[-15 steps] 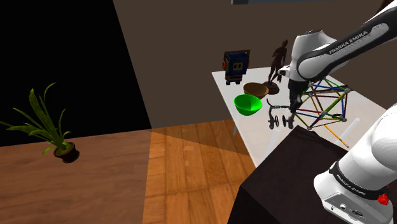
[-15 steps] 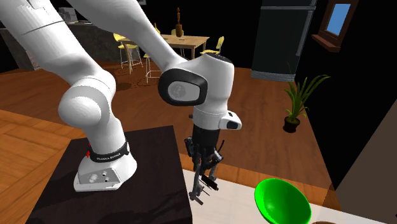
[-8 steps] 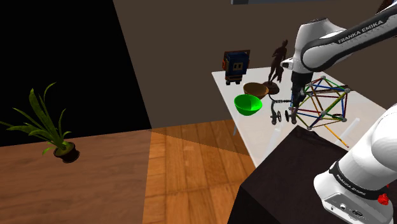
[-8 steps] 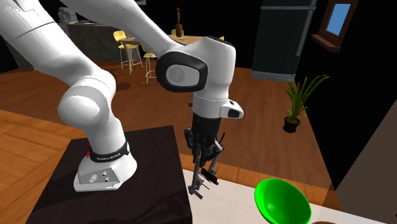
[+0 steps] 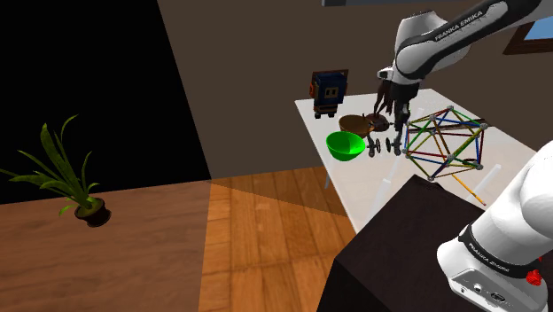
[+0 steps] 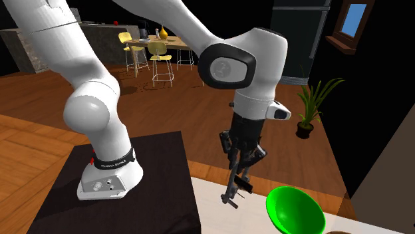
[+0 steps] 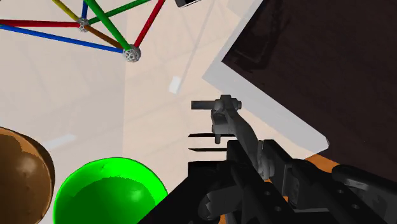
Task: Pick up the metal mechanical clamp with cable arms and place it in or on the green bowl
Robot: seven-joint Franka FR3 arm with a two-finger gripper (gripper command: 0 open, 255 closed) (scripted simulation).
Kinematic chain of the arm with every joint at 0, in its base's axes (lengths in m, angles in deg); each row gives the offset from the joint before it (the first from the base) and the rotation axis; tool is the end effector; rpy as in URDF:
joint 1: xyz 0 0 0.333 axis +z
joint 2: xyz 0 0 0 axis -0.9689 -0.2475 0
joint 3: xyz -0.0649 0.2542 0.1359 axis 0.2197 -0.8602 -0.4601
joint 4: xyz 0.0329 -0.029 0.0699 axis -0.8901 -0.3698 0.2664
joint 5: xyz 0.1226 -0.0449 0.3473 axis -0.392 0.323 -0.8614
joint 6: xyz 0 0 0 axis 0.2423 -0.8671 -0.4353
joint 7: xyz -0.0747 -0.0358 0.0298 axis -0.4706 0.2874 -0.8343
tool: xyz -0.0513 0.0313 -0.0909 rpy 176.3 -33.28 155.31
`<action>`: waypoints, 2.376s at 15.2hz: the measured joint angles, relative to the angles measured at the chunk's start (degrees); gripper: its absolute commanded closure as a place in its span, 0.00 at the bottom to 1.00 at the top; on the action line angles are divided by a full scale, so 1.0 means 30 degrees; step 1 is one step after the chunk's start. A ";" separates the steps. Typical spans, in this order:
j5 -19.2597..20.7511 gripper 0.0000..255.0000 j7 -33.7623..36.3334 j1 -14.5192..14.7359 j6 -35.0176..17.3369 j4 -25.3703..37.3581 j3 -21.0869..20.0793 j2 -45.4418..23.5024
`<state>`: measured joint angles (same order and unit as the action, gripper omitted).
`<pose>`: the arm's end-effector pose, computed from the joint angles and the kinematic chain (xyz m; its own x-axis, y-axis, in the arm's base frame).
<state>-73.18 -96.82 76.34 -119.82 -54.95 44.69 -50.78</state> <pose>0.3753 -0.1960 0.3353 0.8081 0.5631 -0.1728 0.5674 -0.8230 -0.0287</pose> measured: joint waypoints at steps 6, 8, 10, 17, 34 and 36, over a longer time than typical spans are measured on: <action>-0.2373 1.00 -0.1893 0.0378 0.0824 0.4869 0.0389 -0.4190; -0.3265 1.00 -0.2554 0.0302 0.1426 0.6868 0.0386 -0.5697; -0.4156 1.00 -0.3264 0.0047 0.2114 0.9067 0.0350 -0.7327; -0.6076 1.00 -0.4493 -0.0997 0.3638 1.4364 -0.0067 -1.1416; -0.7089 1.00 -0.4735 -0.1451 0.0333 1.3273 -0.0658 -1.3795; -0.7210 1.00 -0.4773 -0.1510 -0.0095 1.3111 -0.0743 -1.4092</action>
<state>-94.81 -111.14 71.81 -120.11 -15.61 42.47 -93.06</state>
